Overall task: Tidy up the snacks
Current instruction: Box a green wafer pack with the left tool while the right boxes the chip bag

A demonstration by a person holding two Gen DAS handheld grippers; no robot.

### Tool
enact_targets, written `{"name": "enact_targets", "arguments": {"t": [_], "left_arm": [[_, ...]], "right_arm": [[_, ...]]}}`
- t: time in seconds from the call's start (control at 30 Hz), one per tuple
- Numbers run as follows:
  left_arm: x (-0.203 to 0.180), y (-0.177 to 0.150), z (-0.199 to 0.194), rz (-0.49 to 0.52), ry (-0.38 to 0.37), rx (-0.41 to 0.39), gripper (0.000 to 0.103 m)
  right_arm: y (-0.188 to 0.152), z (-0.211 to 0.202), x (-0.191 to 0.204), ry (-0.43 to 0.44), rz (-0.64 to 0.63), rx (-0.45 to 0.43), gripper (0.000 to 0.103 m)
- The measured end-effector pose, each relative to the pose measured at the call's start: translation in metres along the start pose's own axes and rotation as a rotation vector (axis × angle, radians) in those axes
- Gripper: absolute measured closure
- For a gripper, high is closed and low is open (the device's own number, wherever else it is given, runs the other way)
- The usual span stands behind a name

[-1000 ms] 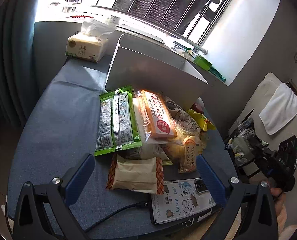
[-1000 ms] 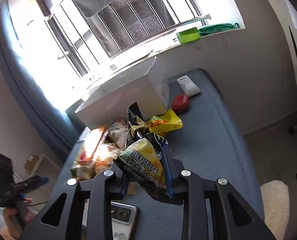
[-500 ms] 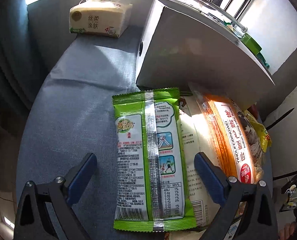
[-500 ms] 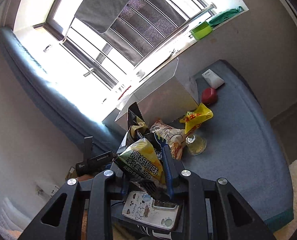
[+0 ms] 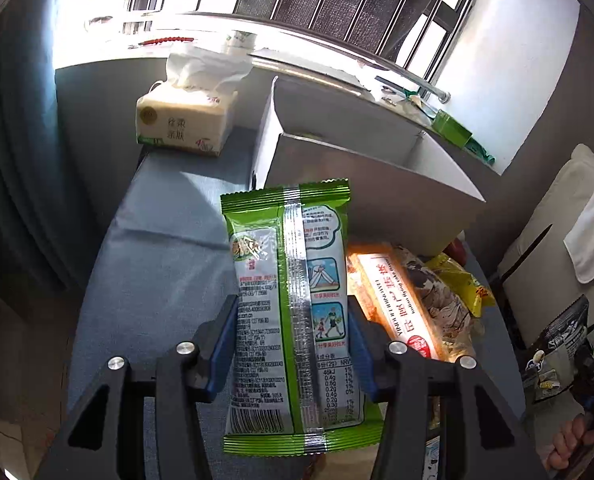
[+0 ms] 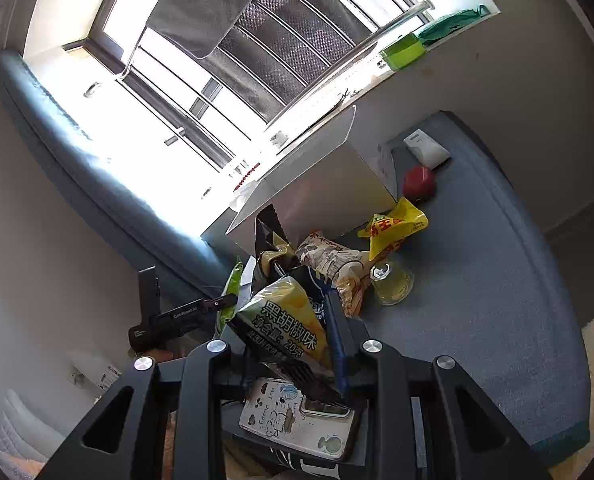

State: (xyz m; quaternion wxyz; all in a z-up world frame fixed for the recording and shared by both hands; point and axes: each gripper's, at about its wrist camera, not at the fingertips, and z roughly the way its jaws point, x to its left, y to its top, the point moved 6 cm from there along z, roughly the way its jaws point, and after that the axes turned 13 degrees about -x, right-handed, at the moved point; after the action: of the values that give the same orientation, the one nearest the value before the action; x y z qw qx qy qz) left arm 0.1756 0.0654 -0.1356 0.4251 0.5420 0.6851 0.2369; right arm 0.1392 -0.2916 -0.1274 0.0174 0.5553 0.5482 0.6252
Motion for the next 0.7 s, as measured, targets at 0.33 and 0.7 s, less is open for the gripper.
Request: {"name": "enact_targets", "arguments": {"t": [0.33, 0.7], "left_arm": [[-0.074, 0.114, 0.033, 0.131, -0.094, -0.114, 0.048], [-0.078, 0.161, 0.134, 0.185, 0.034, -0.034, 0.030]], "right_arm": [[0.096, 0.098, 0.063, 0.093, -0.154, -0.057, 0.071], [0.159, 0.236, 0.021, -0.095, -0.122, 0.029, 0.070]]}}
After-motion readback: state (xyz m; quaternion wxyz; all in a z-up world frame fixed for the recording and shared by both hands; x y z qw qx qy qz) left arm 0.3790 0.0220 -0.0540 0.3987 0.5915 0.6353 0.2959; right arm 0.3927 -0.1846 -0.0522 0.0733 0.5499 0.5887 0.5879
